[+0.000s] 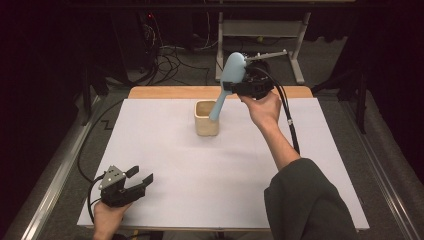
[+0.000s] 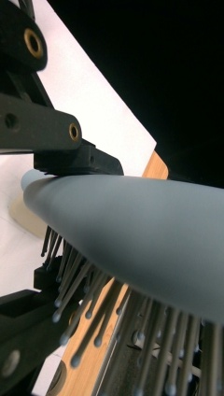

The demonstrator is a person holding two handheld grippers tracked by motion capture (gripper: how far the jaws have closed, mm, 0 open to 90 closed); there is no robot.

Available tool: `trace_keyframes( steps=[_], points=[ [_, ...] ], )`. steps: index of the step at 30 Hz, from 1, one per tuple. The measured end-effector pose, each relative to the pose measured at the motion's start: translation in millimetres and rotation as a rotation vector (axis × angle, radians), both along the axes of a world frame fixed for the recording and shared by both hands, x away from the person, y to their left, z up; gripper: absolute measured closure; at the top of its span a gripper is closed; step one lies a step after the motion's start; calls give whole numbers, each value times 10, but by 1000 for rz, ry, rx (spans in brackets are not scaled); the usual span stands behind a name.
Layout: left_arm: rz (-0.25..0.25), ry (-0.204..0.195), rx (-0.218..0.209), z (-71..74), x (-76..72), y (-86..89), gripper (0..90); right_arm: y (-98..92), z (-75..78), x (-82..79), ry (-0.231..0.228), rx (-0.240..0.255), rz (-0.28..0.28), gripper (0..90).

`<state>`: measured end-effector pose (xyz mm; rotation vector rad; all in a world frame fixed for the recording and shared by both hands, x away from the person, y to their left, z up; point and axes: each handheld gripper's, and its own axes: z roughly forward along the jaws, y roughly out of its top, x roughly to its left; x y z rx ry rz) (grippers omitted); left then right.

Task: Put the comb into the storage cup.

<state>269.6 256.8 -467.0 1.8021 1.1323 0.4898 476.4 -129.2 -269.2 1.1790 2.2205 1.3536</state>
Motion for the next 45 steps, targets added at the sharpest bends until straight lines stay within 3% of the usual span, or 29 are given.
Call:
trace_keyframes(
  steps=[16, 45],
  points=[
    [-8, -2, -6, 5, -11, 2, 359, 183, -33, 164, -5, 8, -17, 564],
    [-9, -3, -10, 7, -23, 8, 360, 290, -388, 262, 18, -61, -37, 559]
  ],
)
